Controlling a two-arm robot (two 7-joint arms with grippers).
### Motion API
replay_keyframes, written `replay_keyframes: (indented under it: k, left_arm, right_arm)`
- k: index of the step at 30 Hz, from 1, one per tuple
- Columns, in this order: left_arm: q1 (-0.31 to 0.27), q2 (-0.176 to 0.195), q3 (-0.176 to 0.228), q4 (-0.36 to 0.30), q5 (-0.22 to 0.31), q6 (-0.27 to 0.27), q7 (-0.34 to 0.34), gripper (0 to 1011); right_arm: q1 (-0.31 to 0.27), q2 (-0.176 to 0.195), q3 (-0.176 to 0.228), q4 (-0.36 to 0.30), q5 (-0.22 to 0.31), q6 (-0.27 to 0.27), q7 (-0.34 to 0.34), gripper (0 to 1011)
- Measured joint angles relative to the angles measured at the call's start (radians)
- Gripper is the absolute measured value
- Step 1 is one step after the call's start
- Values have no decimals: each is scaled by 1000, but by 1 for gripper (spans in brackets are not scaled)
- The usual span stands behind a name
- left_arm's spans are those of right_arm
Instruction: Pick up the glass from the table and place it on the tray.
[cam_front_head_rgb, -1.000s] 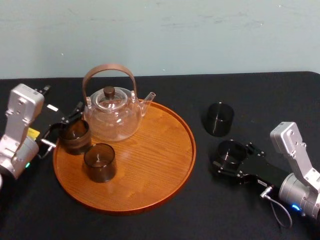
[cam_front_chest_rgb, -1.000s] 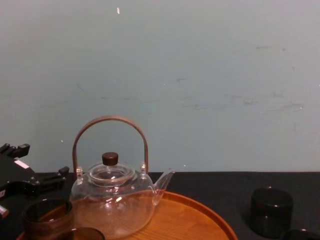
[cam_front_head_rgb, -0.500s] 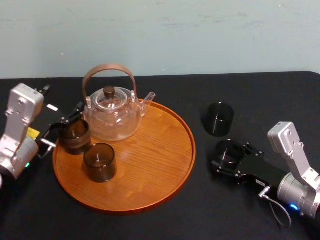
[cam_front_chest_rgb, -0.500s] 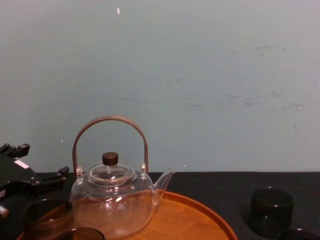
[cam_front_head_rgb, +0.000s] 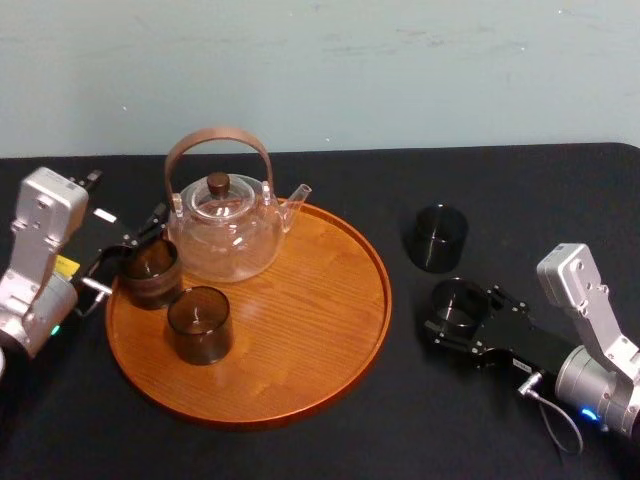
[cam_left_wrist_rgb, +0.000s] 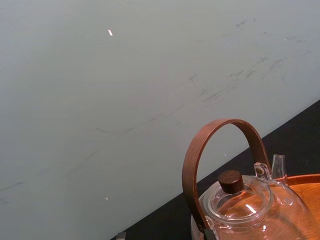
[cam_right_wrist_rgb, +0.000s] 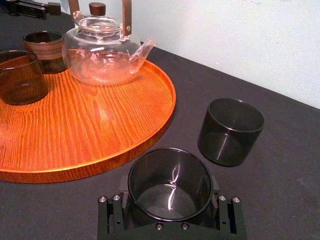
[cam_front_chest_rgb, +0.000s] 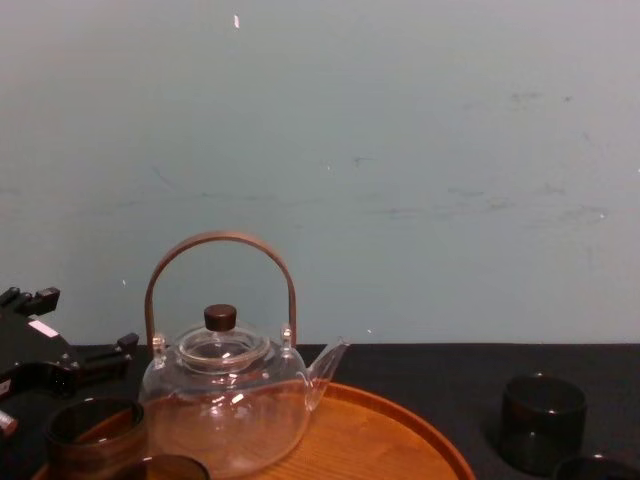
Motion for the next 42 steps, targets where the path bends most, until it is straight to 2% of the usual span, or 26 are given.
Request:
replay_keyframes:
  k: [10,19,30,42]
  left_arm:
    - [0,0,0,0,0,0,0,1001]
    - [0,0,0,0,0,0,0,1001]
    - [0,0,0,0,0,0,0,1001]
    - [0,0,0,0,0,0,0,1001]
  right_arm:
    - [-2,0,8,-7,5,-1,0,908]
    - [-21,12,12,-85,14,-9,13,908]
    - [-11,10,-56,-166,-21,0,33,908]
    - [34,-23,-117,-175,-55,26,33,908]
